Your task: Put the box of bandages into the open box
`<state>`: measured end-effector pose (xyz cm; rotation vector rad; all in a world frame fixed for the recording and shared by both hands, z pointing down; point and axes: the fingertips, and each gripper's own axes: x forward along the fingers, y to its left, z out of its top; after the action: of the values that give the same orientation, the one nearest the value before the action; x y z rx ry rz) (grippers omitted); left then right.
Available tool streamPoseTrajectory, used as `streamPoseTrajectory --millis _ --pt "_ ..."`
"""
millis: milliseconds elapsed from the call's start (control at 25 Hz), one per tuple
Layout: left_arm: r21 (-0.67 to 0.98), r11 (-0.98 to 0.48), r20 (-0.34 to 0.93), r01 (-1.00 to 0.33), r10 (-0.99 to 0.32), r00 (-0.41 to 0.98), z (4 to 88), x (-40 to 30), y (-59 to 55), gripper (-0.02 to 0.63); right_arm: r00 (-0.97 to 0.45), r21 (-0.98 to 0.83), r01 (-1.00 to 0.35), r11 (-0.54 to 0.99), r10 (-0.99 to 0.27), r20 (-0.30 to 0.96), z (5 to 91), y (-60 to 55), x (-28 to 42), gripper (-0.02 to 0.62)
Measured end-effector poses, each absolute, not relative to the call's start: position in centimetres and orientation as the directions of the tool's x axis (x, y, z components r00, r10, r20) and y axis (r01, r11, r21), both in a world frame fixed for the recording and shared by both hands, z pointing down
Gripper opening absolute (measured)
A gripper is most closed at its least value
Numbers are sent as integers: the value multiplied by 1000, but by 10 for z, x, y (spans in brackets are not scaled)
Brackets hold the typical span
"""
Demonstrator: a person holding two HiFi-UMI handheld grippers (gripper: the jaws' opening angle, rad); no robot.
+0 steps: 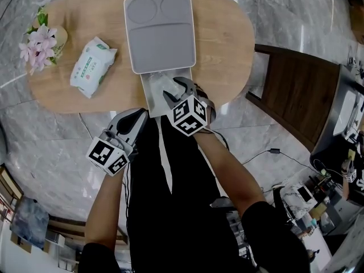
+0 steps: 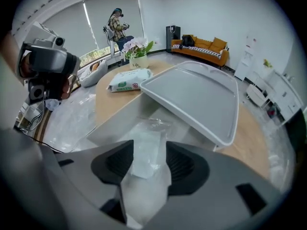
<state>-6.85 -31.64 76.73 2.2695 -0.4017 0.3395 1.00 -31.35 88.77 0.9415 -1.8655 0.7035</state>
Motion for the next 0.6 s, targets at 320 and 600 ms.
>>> streamPoseTrajectory --millis 320,600 --pt "663 -635 366 -397 -187 912 763 -72 -321 17 -314 -65 -841 537 -387 867 867 -320 15 202" --pt "632 -679 321 -373 -208 924 705 -72 -332 18 -342 -56 -855 516 -480 808 792 -335 25 132"
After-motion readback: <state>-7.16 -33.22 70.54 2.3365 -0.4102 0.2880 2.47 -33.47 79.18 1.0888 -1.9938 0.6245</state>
